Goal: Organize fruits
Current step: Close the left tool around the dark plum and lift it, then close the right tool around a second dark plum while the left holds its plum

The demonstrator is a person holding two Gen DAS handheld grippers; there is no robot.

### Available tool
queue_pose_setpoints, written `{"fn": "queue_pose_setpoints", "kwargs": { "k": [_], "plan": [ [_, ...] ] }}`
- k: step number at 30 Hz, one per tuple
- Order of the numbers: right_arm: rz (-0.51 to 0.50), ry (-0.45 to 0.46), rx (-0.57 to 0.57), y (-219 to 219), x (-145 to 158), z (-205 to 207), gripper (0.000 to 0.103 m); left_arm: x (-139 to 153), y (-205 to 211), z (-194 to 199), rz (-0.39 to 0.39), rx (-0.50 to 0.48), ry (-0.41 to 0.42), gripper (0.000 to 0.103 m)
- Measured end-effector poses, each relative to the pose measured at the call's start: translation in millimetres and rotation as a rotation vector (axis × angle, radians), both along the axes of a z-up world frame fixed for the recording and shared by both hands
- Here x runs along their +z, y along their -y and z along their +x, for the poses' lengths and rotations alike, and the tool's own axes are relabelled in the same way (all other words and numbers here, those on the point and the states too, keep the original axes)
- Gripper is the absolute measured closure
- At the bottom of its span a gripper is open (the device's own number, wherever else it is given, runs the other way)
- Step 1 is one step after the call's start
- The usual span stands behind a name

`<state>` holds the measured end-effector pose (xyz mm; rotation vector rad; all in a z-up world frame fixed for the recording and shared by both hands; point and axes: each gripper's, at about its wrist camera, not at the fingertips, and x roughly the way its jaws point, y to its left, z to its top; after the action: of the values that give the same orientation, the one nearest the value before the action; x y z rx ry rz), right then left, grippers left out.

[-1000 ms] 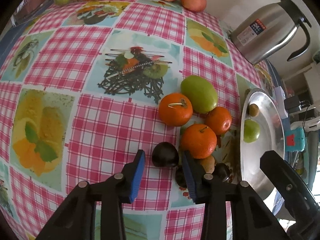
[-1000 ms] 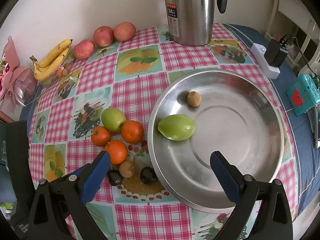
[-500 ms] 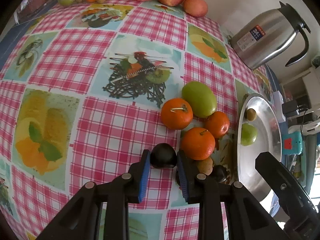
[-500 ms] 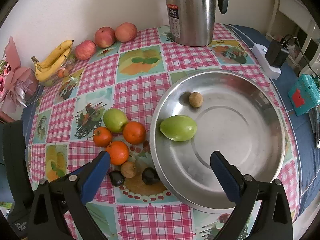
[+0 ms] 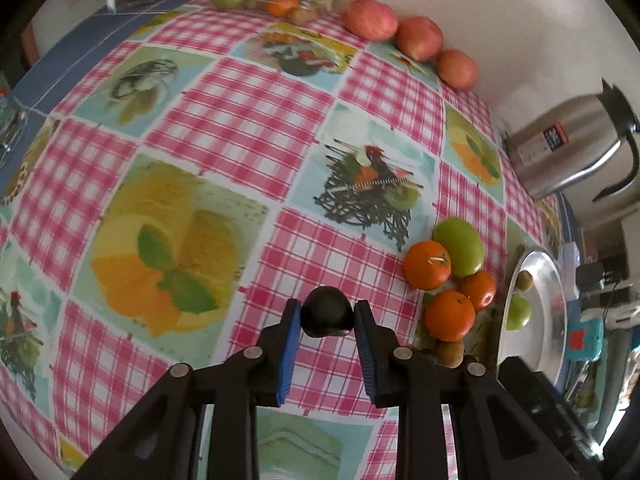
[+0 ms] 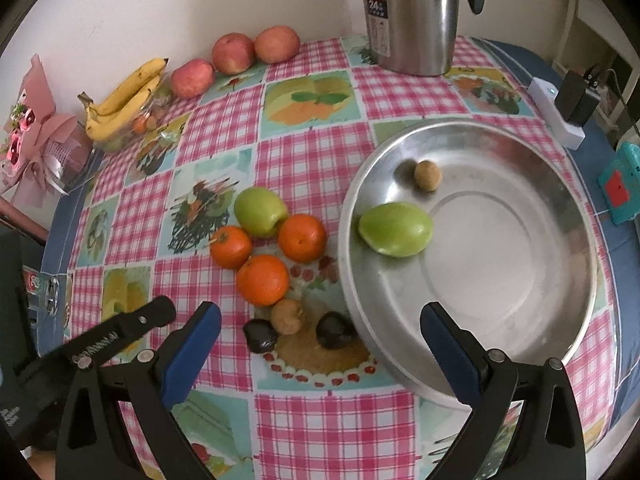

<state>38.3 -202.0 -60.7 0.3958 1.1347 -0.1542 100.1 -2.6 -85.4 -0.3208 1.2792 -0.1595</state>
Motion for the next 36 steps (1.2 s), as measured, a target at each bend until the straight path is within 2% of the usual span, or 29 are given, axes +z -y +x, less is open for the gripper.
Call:
{"fn": "queue_pose_setpoints", "kwargs": {
  "k": [9, 17, 20, 22, 26, 28, 34, 36],
  "plan": [
    [0.024, -0.016, 0.044, -26.7, -6.5, -3.8, 0.003, 13.5, -31.2, -9.5, -0.055, 0.069, 0.021, 0.074],
    [0.023, -0.008, 0.091, -43.9, -11.2, -1.5, 0.003, 9.9, -28.0, -4.4, -0.11, 0.082, 0.007, 0.074],
    [0.02, 0.0, 0.097, -49.0, -11.3, 0.0, 0.015, 9.4, -29.8, -3.1, -0.125, 0.089, 0.003, 0.074],
    [0.014, -0.012, 0.109, -52.4, -14.6, 1.5, 0.035, 8.8, -31.6, -2.4, -0.138, 0.098, 0.0, 0.074],
    [0.029, -0.051, 0.125, -58.2, -26.9, 6.1, 0.04, 7.9, -32.4, -1.6, -0.156, 0.101, -0.006, 0.074],
    [0.018, -0.062, 0.134, -61.3, -29.7, 6.4, 0.051, 7.8, -32.4, -1.5, -0.163, 0.102, -0.008, 0.074],
    [-0.012, -0.097, 0.145, -67.2, -38.7, 10.6, 0.052, 7.0, -32.5, 0.1, -0.176, 0.106, -0.014, 0.074],
    [-0.011, -0.1, 0.143, -67.3, -40.6, 11.9, 0.059, 6.9, -32.3, 0.5, -0.178, 0.107, -0.014, 0.074]
  ]
}}
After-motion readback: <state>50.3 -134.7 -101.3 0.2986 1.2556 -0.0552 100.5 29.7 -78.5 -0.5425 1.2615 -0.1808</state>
